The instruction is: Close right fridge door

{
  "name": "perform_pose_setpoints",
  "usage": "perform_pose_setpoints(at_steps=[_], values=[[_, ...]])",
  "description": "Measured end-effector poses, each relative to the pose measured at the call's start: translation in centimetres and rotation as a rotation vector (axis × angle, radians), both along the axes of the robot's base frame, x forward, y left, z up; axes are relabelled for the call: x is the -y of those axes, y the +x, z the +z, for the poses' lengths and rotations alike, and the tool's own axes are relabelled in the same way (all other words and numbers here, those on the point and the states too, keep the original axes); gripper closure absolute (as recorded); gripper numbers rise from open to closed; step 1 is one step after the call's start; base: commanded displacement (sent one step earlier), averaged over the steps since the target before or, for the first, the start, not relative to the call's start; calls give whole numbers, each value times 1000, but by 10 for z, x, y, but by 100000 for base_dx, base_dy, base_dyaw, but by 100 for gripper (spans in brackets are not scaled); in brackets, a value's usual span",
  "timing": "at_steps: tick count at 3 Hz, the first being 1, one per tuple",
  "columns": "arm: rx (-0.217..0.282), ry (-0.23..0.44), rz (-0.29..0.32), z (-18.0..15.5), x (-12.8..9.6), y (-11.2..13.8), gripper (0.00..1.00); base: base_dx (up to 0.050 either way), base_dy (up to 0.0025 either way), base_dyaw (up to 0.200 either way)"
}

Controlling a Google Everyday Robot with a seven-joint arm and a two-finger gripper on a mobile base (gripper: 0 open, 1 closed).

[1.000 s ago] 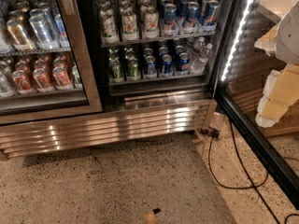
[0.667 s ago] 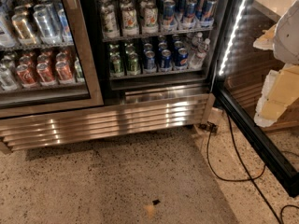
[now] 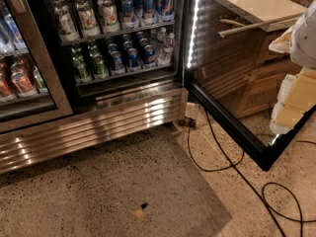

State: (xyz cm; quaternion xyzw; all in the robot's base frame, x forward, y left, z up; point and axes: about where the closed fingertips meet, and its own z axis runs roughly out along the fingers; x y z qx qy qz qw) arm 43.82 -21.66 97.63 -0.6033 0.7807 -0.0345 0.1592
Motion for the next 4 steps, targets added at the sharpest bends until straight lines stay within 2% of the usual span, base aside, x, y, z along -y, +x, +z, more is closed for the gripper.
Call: perform_pose_setpoints(at_steps=[2,3,4], values=[[0,0,0,0,0,0,0,6,-8,-19513],[0,0,0,0,0,0,0,4542,189,8153],[0,0,0,0,0,0,0,2440,-214,-17372]])
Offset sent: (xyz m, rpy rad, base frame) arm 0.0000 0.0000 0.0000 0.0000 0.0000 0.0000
